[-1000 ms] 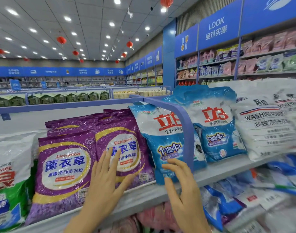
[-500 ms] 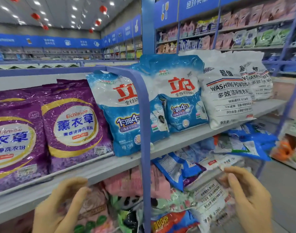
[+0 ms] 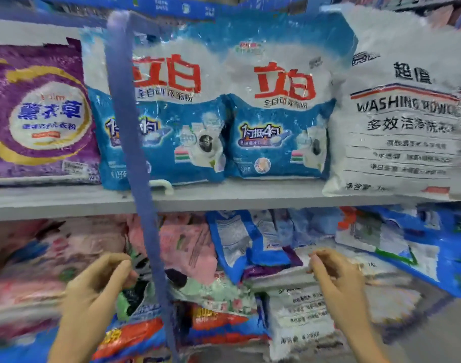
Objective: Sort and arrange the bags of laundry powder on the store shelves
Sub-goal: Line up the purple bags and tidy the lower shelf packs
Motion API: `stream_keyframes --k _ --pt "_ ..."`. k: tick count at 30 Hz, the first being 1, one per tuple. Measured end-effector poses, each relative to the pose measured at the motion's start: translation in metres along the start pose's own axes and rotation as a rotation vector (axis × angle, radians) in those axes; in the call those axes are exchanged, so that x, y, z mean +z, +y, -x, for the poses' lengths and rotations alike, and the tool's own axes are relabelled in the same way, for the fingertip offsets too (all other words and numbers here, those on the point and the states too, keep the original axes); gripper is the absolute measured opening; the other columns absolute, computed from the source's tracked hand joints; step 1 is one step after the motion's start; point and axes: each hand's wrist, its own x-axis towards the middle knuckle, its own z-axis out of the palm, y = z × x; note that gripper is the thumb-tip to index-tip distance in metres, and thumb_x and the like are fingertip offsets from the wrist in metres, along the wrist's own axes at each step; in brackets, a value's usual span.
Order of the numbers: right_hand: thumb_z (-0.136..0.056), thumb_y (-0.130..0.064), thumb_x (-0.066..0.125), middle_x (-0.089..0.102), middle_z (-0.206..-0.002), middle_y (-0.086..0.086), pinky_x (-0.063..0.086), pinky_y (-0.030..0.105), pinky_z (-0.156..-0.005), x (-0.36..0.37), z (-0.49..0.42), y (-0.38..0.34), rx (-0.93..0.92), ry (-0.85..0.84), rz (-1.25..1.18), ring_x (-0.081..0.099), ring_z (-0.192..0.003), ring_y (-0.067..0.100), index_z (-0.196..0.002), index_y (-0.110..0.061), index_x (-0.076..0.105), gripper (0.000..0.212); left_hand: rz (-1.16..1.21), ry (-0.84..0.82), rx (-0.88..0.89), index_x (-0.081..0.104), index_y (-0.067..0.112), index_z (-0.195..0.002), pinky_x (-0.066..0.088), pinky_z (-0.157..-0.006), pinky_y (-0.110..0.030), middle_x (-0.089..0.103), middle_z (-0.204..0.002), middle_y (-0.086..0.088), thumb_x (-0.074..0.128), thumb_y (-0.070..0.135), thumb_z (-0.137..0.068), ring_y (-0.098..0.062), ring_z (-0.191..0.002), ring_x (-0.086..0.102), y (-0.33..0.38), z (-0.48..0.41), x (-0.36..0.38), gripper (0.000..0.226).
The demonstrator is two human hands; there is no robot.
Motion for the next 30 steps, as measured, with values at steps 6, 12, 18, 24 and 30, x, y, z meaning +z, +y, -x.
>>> stream_keyframes --k 6,12,18,24,30 --pt "-0.088 -0.018 0.063 0.069 -0.099 -0.001 0.051 0.031 -0.080 0.058 -0.049 0.035 -0.206 -0.378 0.298 0.063 -0.092 0.014 -0.104 -0.016 0.068 0.017 -0.082 0.061 -0.024 0.063 0.013 -0.076 0.043 -0.051 -0.009 0.066 -0.067 -0.004 0.053 0.003 -0.090 0.000 -0.051 0.054 0.021 0.026 0.035 0.020" --pt "-0.084 -0.060 0.052 0.036 -0.149 0.008 0.010 0.039 -0.118 0.139 -0.059 0.039 -0.499 -0.671 0.684 0.026 -0.140 0.023 -0.141 -0.015 0.037 0.074 -0.115 0.060 -0.108 0.065 0.027 -0.076 0.049 -0.057 -0.024 0.064 -0.067 -0.004 0.052 0.031 -0.083 -0.010 -0.059 0.058 0.036 0.044 0.041 0.016" --pt "-0.070 -0.079 0.051 0.061 -0.109 0.016 0.049 0.038 -0.083 0.165 -0.050 0.037 -0.389 -0.393 0.891 0.057 -0.098 0.029 -0.111 0.000 0.058 0.089 -0.113 0.038 -0.160 0.065 0.029 -0.074 0.047 -0.058 -0.023 0.065 -0.071 -0.007 0.053 0.034 -0.081 -0.011 -0.059 0.057 0.041 0.049 0.045 0.015" --pt "-0.074 -0.047 0.074 0.067 -0.094 0.005 0.054 0.029 -0.061 0.154 -0.058 0.038 -0.387 -0.381 0.796 0.066 -0.084 0.020 -0.097 -0.009 0.066 0.045 -0.082 0.018 -0.199 0.067 0.020 -0.075 0.047 -0.057 -0.015 0.068 -0.075 -0.007 0.056 0.018 -0.087 -0.009 -0.060 0.060 0.039 0.053 0.044 0.016" --pt "-0.098 -0.027 0.049 0.071 -0.087 0.009 0.050 0.035 -0.066 0.136 -0.068 0.043 -0.151 -0.401 0.308 0.065 -0.078 0.026 -0.110 -0.007 0.066 0.029 -0.082 -0.064 -0.197 0.066 0.015 -0.078 0.047 -0.058 -0.012 0.068 -0.075 -0.003 0.055 0.019 -0.086 -0.006 -0.061 0.061 0.041 0.056 0.049 0.014"
